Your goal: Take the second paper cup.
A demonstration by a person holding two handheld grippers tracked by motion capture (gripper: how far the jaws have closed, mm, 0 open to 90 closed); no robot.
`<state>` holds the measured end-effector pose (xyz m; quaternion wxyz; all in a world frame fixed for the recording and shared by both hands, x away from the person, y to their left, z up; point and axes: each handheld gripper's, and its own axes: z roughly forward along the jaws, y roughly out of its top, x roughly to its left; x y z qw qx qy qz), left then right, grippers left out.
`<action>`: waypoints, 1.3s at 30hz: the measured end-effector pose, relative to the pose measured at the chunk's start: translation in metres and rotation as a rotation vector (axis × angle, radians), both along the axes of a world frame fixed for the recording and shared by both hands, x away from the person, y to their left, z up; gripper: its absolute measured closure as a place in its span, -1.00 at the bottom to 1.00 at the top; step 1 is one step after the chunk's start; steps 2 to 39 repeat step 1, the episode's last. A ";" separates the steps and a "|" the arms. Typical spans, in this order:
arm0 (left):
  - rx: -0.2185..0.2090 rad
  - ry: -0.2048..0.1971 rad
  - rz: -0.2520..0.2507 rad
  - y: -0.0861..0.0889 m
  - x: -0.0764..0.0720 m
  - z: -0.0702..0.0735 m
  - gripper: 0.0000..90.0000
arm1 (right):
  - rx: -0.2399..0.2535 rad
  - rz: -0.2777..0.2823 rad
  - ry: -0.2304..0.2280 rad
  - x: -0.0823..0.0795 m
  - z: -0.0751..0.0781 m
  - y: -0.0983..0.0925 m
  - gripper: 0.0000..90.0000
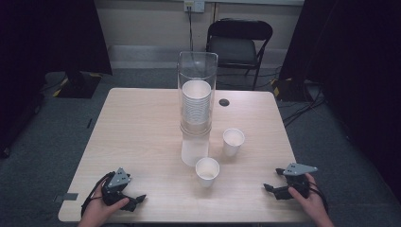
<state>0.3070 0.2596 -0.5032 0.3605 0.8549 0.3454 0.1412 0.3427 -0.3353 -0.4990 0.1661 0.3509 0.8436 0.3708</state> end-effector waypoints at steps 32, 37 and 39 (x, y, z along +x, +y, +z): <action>-0.001 0.000 0.000 0.000 0.000 0.000 -1.00 | 0.002 -0.010 -0.018 0.000 0.000 -0.002 -0.69; -0.001 0.000 0.000 0.000 0.000 0.000 -1.00 | 0.002 -0.010 -0.018 0.000 0.000 -0.002 -0.69; -0.001 0.000 0.000 0.000 0.000 0.000 -1.00 | 0.002 -0.010 -0.018 0.000 0.000 -0.002 -0.69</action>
